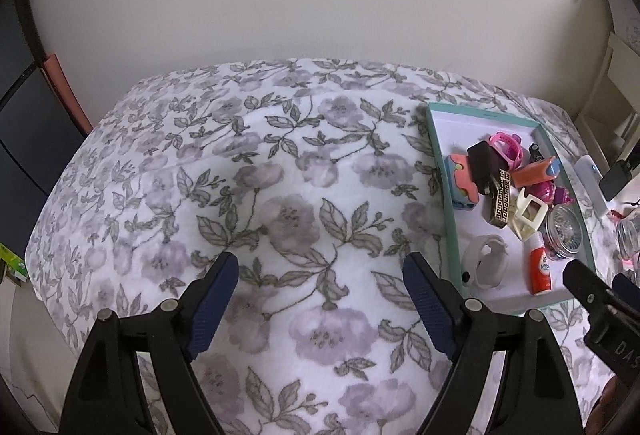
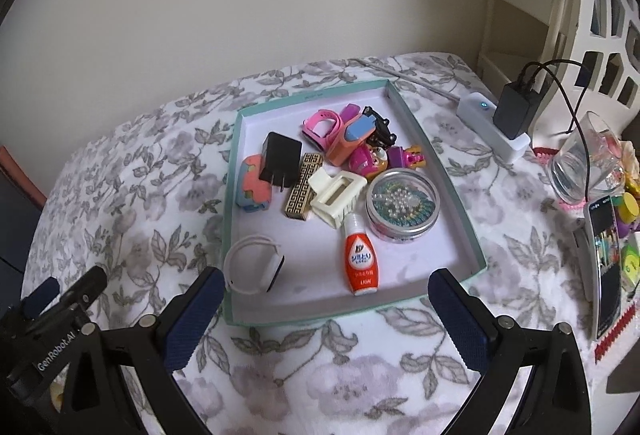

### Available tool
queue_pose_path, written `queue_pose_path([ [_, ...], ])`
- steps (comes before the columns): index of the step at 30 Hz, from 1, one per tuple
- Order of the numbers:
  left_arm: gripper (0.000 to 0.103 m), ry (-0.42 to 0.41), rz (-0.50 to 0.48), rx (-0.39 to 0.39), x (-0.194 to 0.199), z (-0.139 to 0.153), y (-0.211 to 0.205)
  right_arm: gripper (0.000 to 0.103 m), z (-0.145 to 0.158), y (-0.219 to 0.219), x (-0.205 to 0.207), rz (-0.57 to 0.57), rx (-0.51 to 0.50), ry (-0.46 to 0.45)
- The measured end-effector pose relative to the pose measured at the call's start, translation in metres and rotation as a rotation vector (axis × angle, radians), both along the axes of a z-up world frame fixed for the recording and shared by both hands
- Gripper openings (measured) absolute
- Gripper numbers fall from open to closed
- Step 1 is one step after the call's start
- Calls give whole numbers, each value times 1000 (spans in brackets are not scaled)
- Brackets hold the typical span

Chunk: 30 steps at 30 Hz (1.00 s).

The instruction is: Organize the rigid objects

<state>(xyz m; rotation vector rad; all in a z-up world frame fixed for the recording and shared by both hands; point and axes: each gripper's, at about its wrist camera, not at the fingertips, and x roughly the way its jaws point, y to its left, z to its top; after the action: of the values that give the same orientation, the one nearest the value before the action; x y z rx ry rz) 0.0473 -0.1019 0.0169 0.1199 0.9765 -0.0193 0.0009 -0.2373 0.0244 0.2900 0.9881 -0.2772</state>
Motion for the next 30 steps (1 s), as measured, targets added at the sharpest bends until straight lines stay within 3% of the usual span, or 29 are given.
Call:
queue_pose_path([
  [15, 85, 43, 20, -2, -18, 4, 18, 103, 11, 19, -24, 25, -43, 5],
  [30, 85, 41, 26, 34, -35, 7, 31, 103, 33, 42, -49, 61, -111, -58],
])
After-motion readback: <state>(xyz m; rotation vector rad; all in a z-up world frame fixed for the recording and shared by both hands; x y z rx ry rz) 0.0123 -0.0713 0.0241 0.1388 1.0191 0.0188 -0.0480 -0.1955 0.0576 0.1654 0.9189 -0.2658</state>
